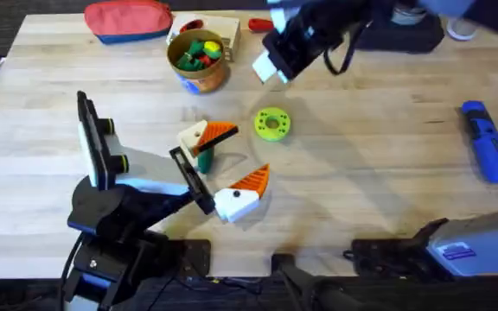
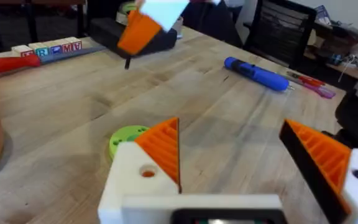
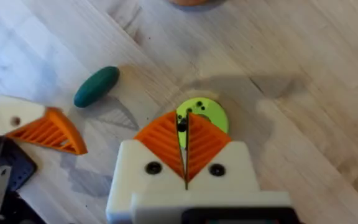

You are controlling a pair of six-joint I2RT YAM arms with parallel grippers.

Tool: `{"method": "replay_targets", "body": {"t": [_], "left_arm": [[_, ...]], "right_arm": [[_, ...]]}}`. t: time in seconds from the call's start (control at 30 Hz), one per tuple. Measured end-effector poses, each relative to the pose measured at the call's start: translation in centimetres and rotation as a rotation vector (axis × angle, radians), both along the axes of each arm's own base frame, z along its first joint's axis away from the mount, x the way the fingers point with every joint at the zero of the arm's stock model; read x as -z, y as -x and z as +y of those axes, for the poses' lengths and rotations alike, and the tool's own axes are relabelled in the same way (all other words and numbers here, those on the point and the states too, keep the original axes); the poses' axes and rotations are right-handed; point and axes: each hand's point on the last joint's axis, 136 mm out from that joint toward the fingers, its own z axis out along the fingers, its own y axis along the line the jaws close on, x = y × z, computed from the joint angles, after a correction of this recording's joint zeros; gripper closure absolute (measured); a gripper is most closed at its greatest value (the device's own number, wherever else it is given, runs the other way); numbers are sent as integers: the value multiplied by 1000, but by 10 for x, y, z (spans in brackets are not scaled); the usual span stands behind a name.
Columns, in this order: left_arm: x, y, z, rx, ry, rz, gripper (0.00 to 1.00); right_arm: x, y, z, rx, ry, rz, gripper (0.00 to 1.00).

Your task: Pick up the gripper from the table and insert it into the empty holder that is missing its gripper. Then pick up a screw, insert it into the mounting hole, and use the screwdriver to tighten it. Finally, clean up the table by picking up the vegetable and placing it into the bucket.

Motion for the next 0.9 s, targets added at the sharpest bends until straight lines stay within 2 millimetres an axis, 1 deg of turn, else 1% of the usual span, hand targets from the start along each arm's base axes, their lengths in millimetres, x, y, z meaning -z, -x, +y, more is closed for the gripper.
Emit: {"method": "replay_targets", "body": {"t": [0.07,0.13,0.23,0.43,0.57,0.63,0.7,0.9], "left_arm": [[0,0,0,1,-8,-12,12],[0,0,0,2,-19,-30,12],[0,0,0,4,-40,-63,12],[0,2,-1,17,-70,-113,12],[0,2,-1,19,-78,-125,13],[0,2,-1,22,-79,-128,12],[0,2,-1,22,-81,-131,12],[0,2,-1,22,-81,-131,12]], "right_arm": [[-23,5,4,-19,-25,-30,998],[-40,12,11,-48,-51,-46,998],[-52,30,28,-111,-78,-47,998],[-53,71,65,-251,-90,-33,998],[-56,94,87,-329,-111,-44,998],[-59,100,95,-353,-126,-53,998],[-58,103,98,-363,-129,-52,998],[-44,102,100,-351,-101,-11,998]]}}
